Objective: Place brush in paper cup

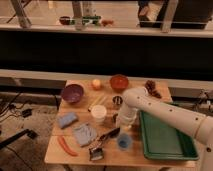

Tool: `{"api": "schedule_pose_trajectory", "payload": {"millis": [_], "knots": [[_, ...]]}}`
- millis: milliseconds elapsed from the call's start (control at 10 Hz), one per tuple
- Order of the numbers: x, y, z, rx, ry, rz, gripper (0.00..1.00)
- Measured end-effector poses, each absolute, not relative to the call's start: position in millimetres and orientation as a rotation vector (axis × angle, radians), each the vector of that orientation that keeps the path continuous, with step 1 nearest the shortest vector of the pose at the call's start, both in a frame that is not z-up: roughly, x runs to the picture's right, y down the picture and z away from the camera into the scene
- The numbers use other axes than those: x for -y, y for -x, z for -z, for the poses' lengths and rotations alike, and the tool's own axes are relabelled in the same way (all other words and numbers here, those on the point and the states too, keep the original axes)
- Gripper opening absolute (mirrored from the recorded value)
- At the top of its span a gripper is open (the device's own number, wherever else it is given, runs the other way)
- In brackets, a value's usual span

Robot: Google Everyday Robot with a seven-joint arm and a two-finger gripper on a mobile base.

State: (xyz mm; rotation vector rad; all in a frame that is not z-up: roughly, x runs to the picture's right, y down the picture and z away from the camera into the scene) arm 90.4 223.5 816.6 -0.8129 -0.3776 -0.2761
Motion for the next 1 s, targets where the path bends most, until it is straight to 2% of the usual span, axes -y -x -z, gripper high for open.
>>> {"api": "schedule_pose_trajectory", "payload": {"millis": [600,800,1000], "knots": [[-231.4,-86.9,-821.0,0.385,0.827,0.297,0.48],[-231.8,-84.7,-821.7,0.390,0.828,0.304,0.38],[-230.8,-83.0,-821.5,0.395,0.826,0.308,0.19]]}}
